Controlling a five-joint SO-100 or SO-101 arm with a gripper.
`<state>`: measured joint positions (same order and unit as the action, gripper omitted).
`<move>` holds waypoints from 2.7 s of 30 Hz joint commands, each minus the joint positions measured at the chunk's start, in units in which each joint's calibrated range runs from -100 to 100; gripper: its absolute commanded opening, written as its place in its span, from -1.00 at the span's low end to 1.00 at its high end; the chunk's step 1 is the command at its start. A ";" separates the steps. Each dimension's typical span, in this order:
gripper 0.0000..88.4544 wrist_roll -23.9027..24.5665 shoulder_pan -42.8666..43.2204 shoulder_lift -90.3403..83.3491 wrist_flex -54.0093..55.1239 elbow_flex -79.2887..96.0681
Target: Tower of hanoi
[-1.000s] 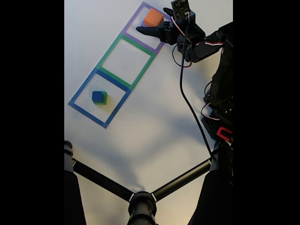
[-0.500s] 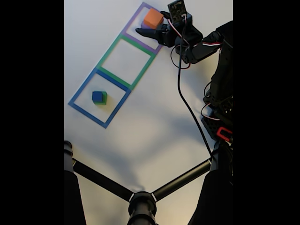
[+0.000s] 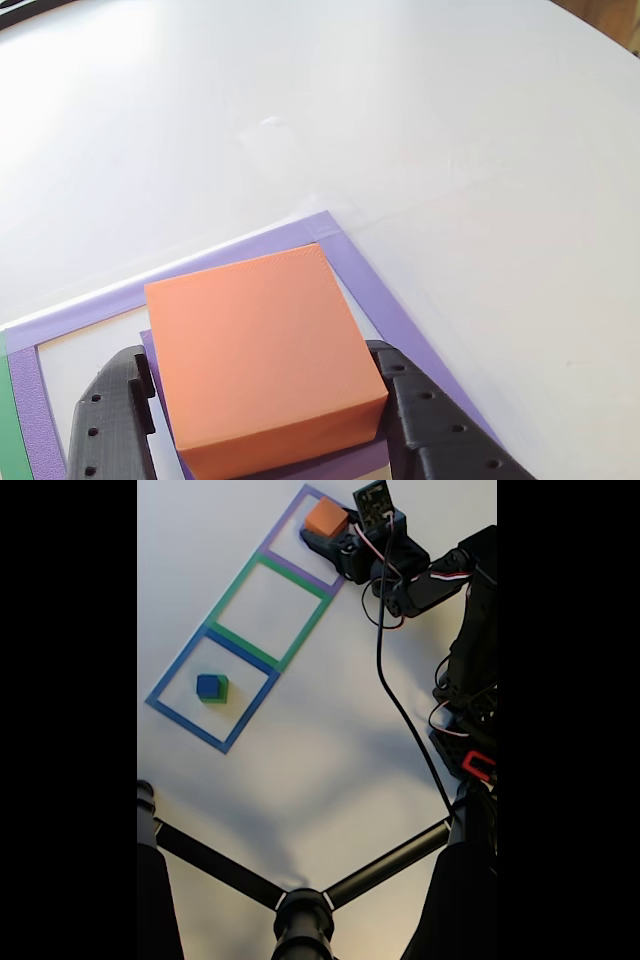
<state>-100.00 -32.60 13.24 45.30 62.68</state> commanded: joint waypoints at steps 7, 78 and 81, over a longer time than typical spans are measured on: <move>-0.69 0.00 0.77 -3.39 -0.58 -1.48; -0.77 0.00 19.75 -53.14 -118.34 -40.65; -0.77 0.00 20.21 -53.95 -109.92 -32.47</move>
<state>-100.00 -13.43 -37.03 -75.12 21.93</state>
